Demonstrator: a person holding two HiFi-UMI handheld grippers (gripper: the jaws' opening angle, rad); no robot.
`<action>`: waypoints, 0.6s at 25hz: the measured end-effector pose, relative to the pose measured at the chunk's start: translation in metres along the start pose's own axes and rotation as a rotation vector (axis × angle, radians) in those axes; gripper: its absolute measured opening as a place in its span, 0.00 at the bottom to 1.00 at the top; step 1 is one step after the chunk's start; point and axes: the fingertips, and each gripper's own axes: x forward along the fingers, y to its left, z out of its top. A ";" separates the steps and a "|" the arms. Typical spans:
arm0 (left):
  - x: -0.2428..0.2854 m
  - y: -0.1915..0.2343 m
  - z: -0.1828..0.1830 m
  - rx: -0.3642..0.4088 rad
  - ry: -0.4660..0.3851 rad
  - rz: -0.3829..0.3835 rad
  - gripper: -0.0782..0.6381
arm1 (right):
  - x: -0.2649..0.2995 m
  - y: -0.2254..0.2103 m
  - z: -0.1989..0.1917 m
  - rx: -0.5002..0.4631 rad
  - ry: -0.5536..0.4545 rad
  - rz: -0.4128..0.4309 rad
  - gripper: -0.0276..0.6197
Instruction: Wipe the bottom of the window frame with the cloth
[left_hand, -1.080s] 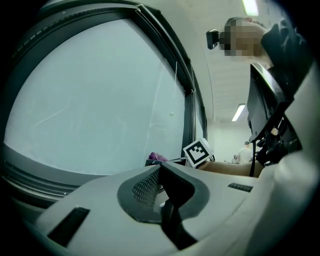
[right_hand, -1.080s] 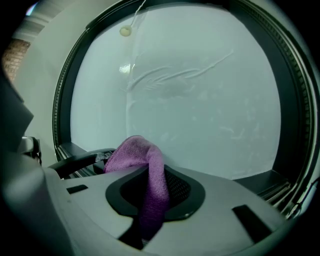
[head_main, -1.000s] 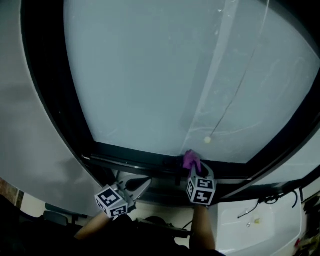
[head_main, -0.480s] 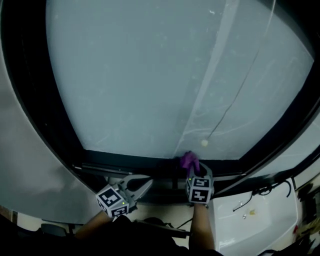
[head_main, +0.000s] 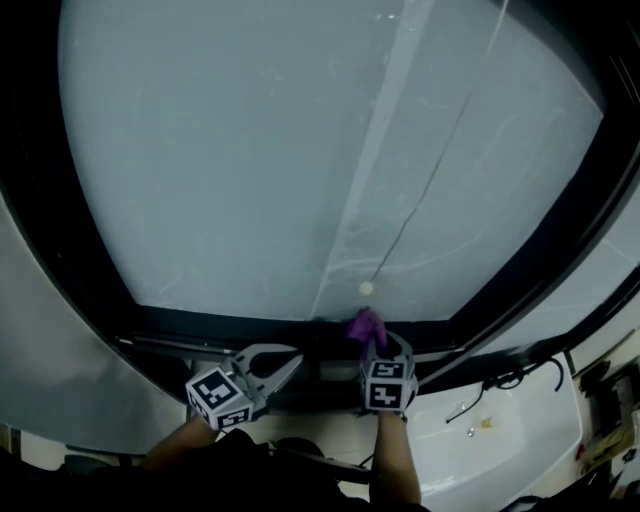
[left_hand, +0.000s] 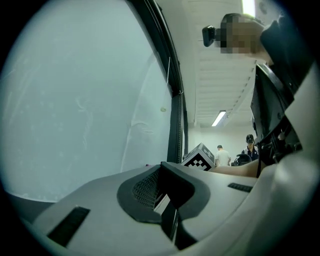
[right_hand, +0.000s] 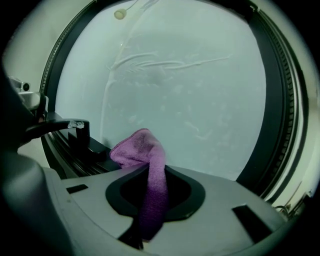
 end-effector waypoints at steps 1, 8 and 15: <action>0.004 0.000 0.000 0.004 0.002 0.004 0.10 | 0.000 -0.005 -0.002 -0.013 0.003 -0.005 0.15; 0.023 -0.005 0.003 0.029 0.011 0.032 0.10 | 0.005 -0.036 -0.009 -0.031 0.003 -0.012 0.15; 0.039 -0.015 0.005 0.038 0.013 0.017 0.10 | 0.004 -0.057 -0.019 -0.049 0.019 -0.023 0.15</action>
